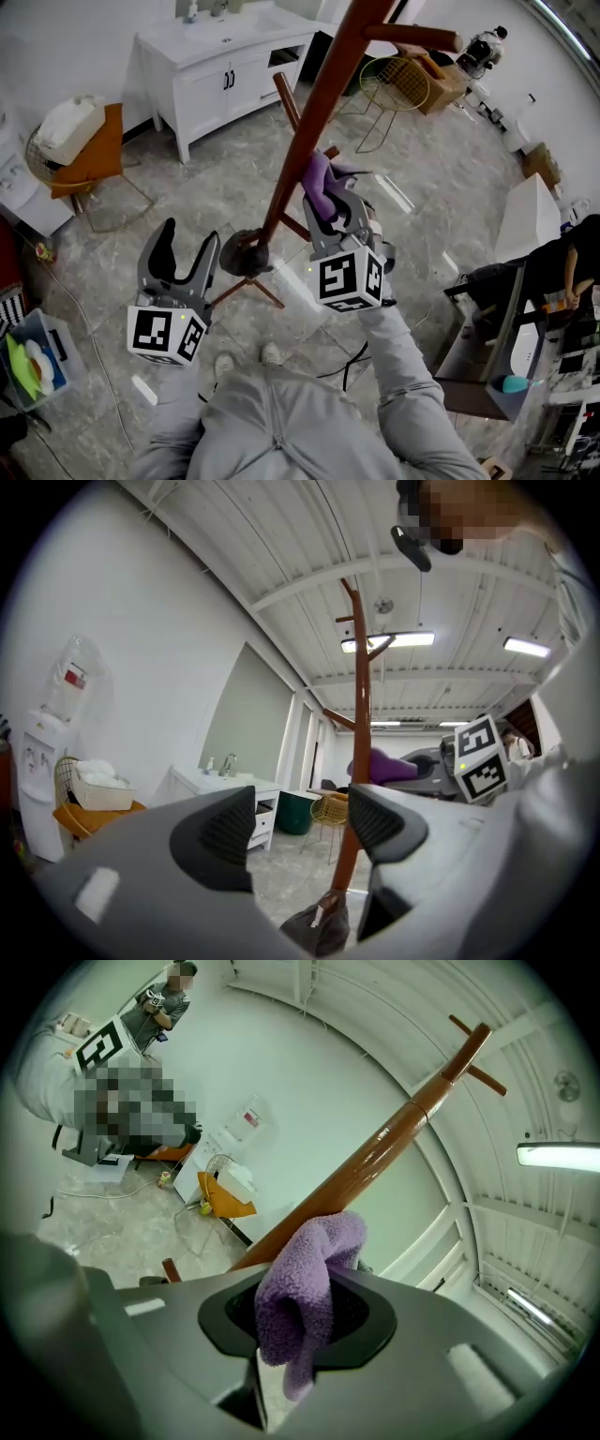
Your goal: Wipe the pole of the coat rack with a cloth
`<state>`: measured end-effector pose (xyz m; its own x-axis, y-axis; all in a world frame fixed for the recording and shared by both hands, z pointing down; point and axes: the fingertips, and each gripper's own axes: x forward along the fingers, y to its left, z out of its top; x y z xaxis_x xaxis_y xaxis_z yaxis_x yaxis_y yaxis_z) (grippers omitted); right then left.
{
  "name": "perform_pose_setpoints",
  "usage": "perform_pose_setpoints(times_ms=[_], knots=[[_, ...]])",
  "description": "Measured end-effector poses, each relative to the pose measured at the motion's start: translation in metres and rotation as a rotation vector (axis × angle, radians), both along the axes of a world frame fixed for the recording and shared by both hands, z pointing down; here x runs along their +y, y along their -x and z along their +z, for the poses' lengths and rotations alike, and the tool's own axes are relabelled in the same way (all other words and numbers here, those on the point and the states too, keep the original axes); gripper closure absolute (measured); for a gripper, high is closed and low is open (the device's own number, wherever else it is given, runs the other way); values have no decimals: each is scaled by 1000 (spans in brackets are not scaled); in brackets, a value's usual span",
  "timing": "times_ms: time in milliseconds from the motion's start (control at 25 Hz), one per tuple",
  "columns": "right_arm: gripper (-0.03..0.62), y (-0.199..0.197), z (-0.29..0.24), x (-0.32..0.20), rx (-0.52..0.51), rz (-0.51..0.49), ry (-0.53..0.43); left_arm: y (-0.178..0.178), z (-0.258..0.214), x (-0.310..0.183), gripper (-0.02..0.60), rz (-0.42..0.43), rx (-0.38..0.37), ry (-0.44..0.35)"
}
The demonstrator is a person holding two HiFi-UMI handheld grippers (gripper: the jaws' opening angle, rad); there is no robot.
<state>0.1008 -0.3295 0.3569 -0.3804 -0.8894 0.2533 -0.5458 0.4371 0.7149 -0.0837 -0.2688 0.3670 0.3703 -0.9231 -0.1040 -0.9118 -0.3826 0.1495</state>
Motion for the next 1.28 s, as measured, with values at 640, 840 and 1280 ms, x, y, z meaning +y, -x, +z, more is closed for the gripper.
perform_pose_setpoints(times_ms=[640,840,1280], knots=[[508,-30,39,26,47,33,120,-5,3,4,244,1,-9,4],[508,-50,42,36,52,96,148,-6,3,5,244,18,0,-1],[508,-19,-97,68,-101,138,-242,10,-2,10,244,43,9,-11]])
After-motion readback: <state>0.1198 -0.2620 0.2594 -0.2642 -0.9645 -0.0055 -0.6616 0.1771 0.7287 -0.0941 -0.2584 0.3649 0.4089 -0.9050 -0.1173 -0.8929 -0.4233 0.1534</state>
